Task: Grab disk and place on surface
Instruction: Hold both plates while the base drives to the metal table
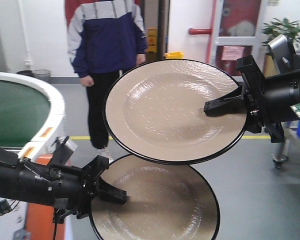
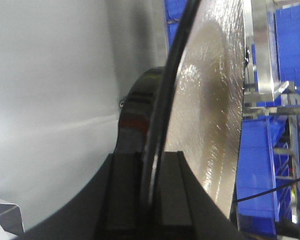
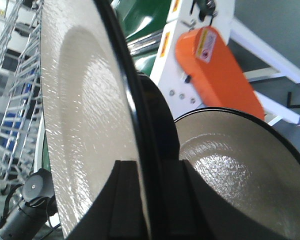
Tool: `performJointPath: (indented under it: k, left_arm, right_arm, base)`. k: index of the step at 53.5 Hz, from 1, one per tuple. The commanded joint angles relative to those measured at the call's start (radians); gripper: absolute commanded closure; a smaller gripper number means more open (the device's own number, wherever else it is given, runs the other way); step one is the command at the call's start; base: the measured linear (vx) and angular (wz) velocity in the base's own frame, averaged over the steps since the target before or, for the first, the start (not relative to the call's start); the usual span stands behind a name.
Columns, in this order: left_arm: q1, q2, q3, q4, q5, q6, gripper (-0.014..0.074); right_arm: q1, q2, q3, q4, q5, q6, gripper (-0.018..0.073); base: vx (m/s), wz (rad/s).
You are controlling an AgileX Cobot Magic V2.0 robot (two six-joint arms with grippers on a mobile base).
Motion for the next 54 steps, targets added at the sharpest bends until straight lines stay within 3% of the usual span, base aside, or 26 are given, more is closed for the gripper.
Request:
performJointPath:
  k: [1,54]
  left_arm:
    - [-0.002,-0.057,-0.039,-0.119,0.016,-0.011,0.0595]
    - [-0.002,-0.057,-0.039,-0.119,0.016,-0.011,0.0595]
  right_arm:
    - [-0.004,-0.048,-0.041,0.122,-0.045,-0.005,0.0568]
    - [-0.004,-0.048,-0.041,0.122,-0.045,-0.005,0.0568]
  base:
    - [0.16,-0.40]
    - [0.27,-0.26]
